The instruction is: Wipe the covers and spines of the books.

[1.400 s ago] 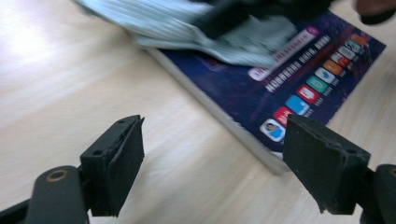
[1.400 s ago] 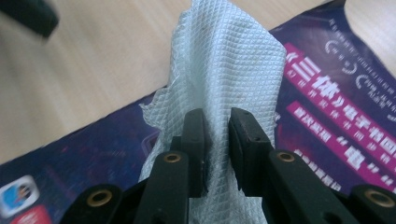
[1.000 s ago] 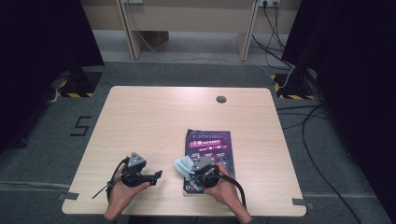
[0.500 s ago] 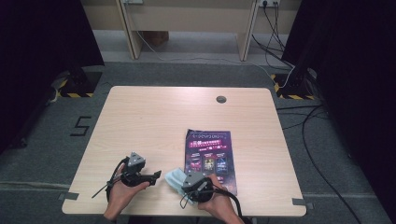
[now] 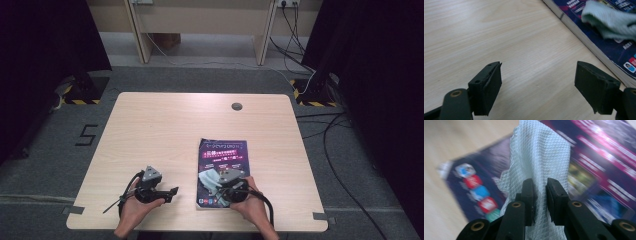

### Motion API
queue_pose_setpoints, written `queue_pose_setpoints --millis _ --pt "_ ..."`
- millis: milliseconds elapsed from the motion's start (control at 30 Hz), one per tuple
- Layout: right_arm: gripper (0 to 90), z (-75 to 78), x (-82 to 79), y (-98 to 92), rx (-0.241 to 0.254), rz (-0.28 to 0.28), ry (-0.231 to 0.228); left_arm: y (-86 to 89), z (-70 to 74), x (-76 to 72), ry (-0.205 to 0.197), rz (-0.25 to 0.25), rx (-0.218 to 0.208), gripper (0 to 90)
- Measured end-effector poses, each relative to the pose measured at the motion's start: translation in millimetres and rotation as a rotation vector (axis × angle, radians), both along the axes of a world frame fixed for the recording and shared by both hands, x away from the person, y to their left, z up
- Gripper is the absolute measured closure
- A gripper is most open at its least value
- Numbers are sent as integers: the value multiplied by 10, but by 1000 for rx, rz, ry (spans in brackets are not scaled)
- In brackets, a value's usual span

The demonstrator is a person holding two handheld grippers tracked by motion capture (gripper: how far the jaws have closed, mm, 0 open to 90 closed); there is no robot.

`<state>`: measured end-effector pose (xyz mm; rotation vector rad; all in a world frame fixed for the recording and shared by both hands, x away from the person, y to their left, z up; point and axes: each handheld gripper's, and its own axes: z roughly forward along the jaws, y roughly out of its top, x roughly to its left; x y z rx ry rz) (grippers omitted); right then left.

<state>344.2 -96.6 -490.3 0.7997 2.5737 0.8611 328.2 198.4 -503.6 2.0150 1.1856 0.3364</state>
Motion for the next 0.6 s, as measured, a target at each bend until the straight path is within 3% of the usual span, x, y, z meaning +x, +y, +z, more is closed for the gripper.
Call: queue_pose_setpoints --millis 133,300,600 --pt "768 7 53 -261 -1 -68 5 -134 -2 -50 8 -40 -45 211" --pt "767 14 18 -400 -18 -95 -3 -353 -13 -137 9 -114 -73 211" --pt "767 25 -40 -622 -27 -136 2 -534 -14 -236 -8 -145 -104 208"
